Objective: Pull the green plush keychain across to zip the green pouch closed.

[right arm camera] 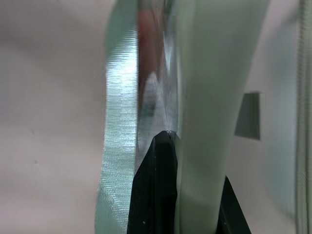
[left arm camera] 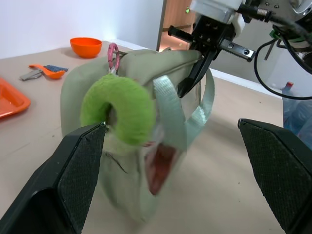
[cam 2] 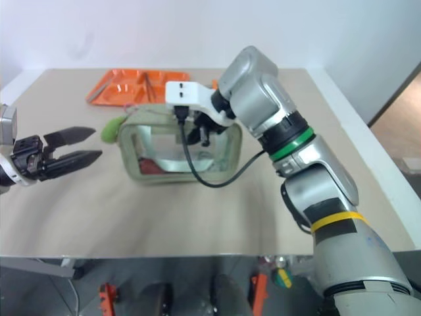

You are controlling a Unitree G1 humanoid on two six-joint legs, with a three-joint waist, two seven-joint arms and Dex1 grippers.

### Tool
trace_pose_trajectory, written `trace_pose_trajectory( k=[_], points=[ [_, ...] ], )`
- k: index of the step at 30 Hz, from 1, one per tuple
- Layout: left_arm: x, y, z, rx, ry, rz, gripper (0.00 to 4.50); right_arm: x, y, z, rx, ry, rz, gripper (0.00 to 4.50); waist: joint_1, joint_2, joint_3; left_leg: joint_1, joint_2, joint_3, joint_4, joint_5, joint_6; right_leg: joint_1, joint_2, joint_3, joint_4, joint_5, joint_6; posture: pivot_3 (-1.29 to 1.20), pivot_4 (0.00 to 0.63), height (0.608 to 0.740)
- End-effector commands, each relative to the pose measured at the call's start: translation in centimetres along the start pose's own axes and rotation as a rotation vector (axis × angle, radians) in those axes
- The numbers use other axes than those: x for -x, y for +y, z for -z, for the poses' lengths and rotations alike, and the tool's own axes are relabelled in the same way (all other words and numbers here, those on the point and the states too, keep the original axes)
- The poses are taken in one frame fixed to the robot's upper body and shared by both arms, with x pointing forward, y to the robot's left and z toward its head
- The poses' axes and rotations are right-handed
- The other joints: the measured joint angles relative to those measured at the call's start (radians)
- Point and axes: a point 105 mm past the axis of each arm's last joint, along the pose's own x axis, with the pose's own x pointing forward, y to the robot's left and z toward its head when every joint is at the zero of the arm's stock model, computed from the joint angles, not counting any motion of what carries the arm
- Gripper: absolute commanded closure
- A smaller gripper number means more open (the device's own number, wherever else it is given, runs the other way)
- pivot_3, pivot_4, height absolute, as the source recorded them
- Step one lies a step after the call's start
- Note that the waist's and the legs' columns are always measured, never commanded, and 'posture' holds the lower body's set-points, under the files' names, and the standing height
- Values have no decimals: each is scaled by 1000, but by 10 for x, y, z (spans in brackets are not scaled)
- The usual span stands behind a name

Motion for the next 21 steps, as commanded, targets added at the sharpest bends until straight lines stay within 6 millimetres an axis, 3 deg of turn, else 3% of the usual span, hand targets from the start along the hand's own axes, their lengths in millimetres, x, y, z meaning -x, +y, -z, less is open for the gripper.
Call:
trace_pose_trajectory(
  k=[1,6,11,15,19,21],
  points=[
    [5,-5,-14,-57,-31,-11,0,-5,7,-4,30,-15,-21,4484,0,0,0,0,0,0,0,0,0,0,0,0,0,0,0,0,150,740],
    [6,-5,-16,-62,-34,-17,0,-20,2,-6,-5,-40,30,4484,-1,0,0,0,-1,0,1,0,0,1,-1,0,0,0,1,0,150,740],
    [7,-3,-21,-72,-46,-23,0,-24,-5,-15,-51,-105,81,2987,-1,0,0,1,1,-1,0,0,0,1,1,0,1,1,-1,0,150,740],
    [7,-1,-23,-76,-47,-25,0,-13,0,-24,-50,-155,36,1549,-2,0,0,1,1,0,0,0,0,1,2,0,1,1,-1,0,150,740],
    [14,6,-26,-98,-35,-56,0,19,21,-36,-18,-263,-123,201,-1,0,0,1,1,0,0,0,0,0,2,0,1,1,-1,0,150,740],
    [17,10,-26,-110,-16,-69,0,37,32,-41,19,-325,-181,201,-1,0,0,1,1,-1,0,0,0,0,2,-1,0,0,0,0,150,740]
  ],
)
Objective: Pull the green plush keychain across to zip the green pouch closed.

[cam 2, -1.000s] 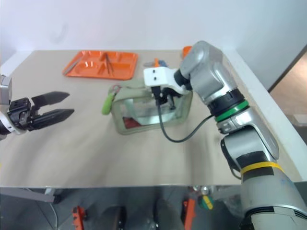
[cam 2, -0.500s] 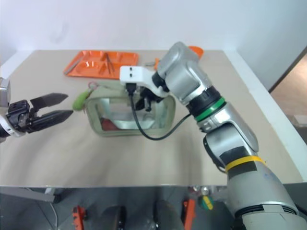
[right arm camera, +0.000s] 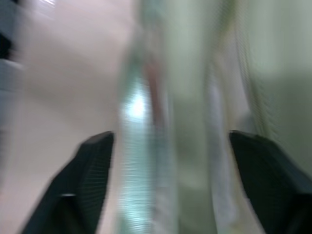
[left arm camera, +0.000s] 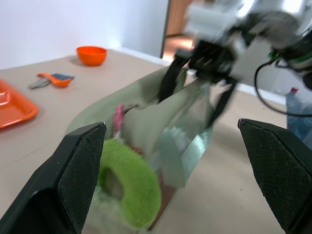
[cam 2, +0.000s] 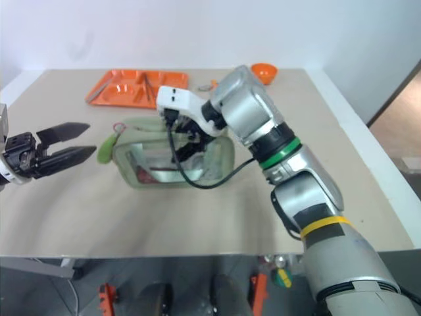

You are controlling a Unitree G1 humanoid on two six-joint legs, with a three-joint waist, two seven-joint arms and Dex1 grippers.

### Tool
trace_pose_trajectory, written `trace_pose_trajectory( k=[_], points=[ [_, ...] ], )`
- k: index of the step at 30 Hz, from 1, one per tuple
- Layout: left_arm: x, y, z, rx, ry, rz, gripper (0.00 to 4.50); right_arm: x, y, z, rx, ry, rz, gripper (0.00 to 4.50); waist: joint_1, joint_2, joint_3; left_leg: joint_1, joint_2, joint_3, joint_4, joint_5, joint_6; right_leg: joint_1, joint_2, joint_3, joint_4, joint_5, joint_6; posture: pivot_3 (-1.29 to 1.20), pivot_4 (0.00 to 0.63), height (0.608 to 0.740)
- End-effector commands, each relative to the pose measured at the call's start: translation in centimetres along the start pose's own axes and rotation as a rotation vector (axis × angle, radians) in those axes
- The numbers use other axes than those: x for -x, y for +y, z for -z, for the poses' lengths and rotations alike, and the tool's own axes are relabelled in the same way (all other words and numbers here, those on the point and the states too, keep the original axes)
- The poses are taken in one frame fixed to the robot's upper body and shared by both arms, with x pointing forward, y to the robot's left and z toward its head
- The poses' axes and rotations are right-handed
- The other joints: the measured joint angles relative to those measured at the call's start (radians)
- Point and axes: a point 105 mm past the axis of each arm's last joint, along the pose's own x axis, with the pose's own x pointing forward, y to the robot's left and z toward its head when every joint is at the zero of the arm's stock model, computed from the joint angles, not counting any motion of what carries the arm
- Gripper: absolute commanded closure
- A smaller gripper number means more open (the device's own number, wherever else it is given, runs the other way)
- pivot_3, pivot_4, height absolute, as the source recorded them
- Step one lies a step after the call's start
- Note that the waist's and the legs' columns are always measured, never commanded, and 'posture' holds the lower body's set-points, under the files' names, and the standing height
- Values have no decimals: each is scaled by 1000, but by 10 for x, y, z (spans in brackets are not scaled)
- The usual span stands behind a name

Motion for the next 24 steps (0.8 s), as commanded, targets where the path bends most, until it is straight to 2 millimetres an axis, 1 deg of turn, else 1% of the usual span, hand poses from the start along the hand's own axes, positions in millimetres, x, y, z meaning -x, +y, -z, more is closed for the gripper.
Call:
trace_pose_trajectory(
  k=[1,3,5,8,10,12,14,17,18,20,22,24],
  points=[
    [10,5,-17,-93,8,-31,0,39,29,-34,122,-144,-107,201,0,0,0,0,0,0,0,0,0,0,0,0,0,0,0,0,150,740],
    [13,8,-16,-102,28,-35,0,49,37,-38,154,-195,-131,201,0,0,0,0,-1,0,-1,0,0,0,-1,0,-1,-1,1,0,150,740],
    [14,10,-18,-104,30,-32,0,58,39,-42,171,-246,-122,201,-1,0,0,0,-1,1,-1,0,0,0,-1,0,-1,-1,1,0,150,740],
    [12,11,-21,-105,24,-21,0,78,35,-48,167,-352,-46,201,-1,0,0,0,-1,1,0,0,0,0,-1,0,-1,0,0,0,150,740],
    [10,11,-20,-101,23,-13,0,87,32,-42,185,-356,18,201,0,0,0,0,0,0,0,0,0,0,-1,0,0,0,0,0,150,740],
    [8,10,-18,-93,25,-2,0,96,28,-31,203,-356,101,201,1,0,0,0,-1,1,0,0,0,1,-1,0,-1,0,0,0,150,740],
    [7,8,-17,-85,28,6,0,102,19,-14,204,-326,214,201,2,0,0,0,-1,1,0,0,0,1,-2,0,-1,-1,1,0,150,740],
    [5,6,-14,-70,37,29,0,105,13,25,185,-235,325,201,2,0,0,0,-2,2,0,0,0,1,-3,1,-1,-1,3,0,150,740],
    [4,5,-14,-66,41,37,0,105,11,35,170,-219,352,201,3,0,0,0,-2,2,0,0,0,0,-3,2,-2,-1,3,0,150,740],
    [2,4,-13,-64,45,48,0,104,7,52,98,-204,395,201,2,0,0,0,-3,3,-1,0,0,0,-3,2,-1,-2,3,0,150,740],
    [-2,4,-13,-60,42,57,0,98,4,68,51,-192,426,201,-2,0,0,0,-2,3,0,0,0,0,-2,3,-1,-2,3,0,150,740],
    [-5,4,-12,-56,44,65,0,93,3,73,28,-199,437,201,-2,0,0,0,-1,3,0,0,0,0,-1,3,-1,-1,2,0,150,740]
  ],
)
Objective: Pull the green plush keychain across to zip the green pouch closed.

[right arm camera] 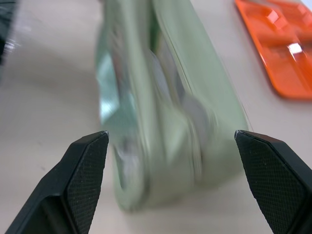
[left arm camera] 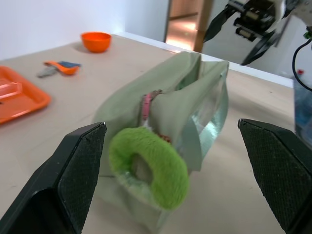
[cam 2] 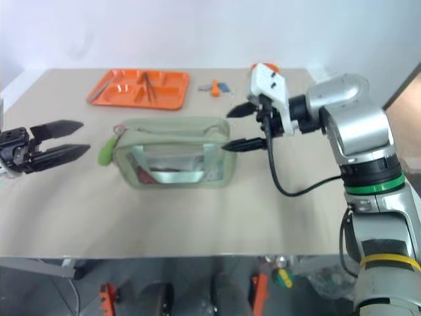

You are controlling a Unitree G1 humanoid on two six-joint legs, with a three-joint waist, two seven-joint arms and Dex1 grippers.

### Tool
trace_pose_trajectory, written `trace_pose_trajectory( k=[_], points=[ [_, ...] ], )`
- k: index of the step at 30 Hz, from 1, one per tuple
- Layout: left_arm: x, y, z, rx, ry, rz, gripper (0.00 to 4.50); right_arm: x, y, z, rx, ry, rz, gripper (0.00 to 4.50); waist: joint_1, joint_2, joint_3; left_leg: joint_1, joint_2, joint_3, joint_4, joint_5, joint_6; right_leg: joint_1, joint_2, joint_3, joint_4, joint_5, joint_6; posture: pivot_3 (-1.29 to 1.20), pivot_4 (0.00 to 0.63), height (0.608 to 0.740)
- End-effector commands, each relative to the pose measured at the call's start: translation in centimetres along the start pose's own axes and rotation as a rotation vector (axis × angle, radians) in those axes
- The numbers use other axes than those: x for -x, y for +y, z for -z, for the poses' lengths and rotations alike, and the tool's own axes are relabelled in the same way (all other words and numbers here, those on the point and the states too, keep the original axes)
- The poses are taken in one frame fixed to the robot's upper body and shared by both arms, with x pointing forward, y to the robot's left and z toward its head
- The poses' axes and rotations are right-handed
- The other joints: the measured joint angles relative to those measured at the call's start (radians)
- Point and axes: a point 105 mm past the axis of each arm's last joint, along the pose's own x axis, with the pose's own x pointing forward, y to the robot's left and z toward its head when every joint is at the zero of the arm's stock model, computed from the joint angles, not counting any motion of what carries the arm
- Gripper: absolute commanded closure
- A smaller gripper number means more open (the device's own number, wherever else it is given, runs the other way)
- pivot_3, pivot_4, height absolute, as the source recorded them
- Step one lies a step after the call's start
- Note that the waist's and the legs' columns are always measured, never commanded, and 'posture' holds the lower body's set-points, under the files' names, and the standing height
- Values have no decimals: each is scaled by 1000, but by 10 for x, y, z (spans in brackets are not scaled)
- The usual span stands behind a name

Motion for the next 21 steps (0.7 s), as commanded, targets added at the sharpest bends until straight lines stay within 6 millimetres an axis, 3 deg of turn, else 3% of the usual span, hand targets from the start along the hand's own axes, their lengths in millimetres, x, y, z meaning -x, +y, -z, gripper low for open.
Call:
trace_pose_trajectory(
  k=[1,11,16,21],
  points=[
    [-3,-3,-9,-33,-14,26,0,2,-3,-9,36,-31,56,201,0,1,0,0,0,0,0,0,0,0,0,0,0,0,0,0,150,740],
    [-5,-4,-11,-36,-17,34,0,-9,11,2,-8,-17,4,201,2,1,0,0,0,0,0,0,0,0,0,0,0,0,0,0,150,740],
    [-2,-5,-12,-38,-16,22,0,-13,36,14,-2,11,-78,1671,3,1,0,0,0,-1,0,0,0,0,0,0,0,0,0,0,150,740],
    [-1,-6,-14,-41,-19,18,0,-22,34,19,-34,9,-51,3366,2,1,0,0,0,-1,0,0,0,1,0,0,0,0,0,0,150,740]
  ],
)
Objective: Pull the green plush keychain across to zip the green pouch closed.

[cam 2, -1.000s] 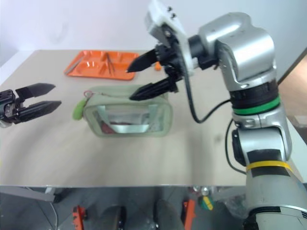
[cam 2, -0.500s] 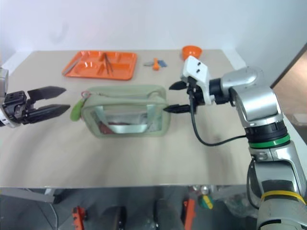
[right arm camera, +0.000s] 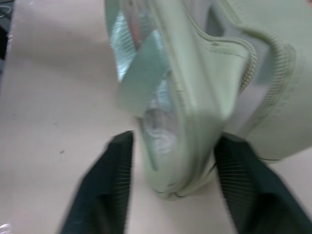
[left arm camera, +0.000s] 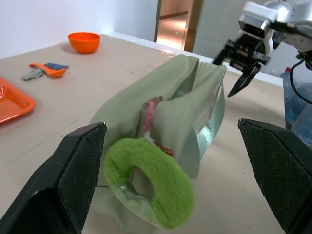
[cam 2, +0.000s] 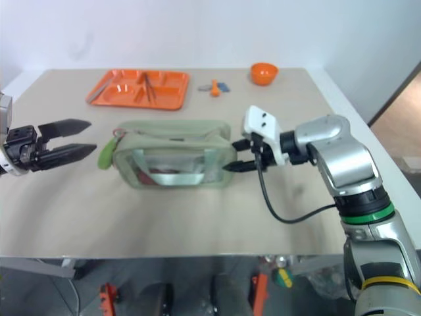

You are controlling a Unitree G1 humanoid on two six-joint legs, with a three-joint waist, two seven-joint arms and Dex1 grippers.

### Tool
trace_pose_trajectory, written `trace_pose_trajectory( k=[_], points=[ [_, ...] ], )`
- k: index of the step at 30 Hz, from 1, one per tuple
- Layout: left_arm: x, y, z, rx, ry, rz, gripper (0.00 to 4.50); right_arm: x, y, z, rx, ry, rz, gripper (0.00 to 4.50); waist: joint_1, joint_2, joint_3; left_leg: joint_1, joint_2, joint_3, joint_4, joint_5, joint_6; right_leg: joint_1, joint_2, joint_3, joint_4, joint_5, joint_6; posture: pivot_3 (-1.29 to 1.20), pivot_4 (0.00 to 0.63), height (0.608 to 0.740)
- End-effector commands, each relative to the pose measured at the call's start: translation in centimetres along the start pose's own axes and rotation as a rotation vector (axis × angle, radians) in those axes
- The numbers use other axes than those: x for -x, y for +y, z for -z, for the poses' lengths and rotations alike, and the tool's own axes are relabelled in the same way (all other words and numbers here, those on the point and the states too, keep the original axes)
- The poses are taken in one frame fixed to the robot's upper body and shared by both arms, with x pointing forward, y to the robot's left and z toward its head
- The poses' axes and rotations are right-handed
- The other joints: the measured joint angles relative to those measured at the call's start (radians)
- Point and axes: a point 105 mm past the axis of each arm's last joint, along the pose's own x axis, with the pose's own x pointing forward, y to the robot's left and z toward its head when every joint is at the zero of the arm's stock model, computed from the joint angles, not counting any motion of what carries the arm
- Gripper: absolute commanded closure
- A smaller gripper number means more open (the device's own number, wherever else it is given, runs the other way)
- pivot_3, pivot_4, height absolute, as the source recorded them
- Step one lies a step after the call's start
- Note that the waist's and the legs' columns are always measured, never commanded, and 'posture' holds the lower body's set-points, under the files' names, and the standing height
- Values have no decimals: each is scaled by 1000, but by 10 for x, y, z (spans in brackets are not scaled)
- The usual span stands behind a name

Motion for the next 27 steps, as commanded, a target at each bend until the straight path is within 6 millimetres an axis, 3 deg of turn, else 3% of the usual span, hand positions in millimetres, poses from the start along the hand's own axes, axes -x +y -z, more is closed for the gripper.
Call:
trace_pose_trajectory(
  k=[1,4,8,16,27],
  points=[
    [4,-4,-13,-41,-20,-6,0,-4,-5,-8,14,-27,42,3676,0,0,0,0,0,0,0,0,0,0,0,0,0,0,0,0,150,740],
    [3,-4,-13,-41,-20,-7,0,-5,-11,-10,5,-42,68,4397,0,0,0,1,0,0,0,0,0,0,0,0,0,0,0,0,150,740],
    [7,-1,-10,-34,-6,-29,0,-5,-14,-14,13,-53,74,4397,0,0,0,1,0,0,0,0,0,0,0,0,0,0,0,0,150,740],
    [38,20,24,31,89,-176,0,-8,-9,-13,23,-50,44,4397,0,0,0,1,1,0,-1,0,0,0,1,0,0,0,-1,0,150,740],
    [17,12,21,64,60,-99,0,-9,-4,-12,34,-38,29,4397,-1,0,0,1,2,1,0,0,0,0,2,1,0,1,-1,0,150,740]
  ],
)
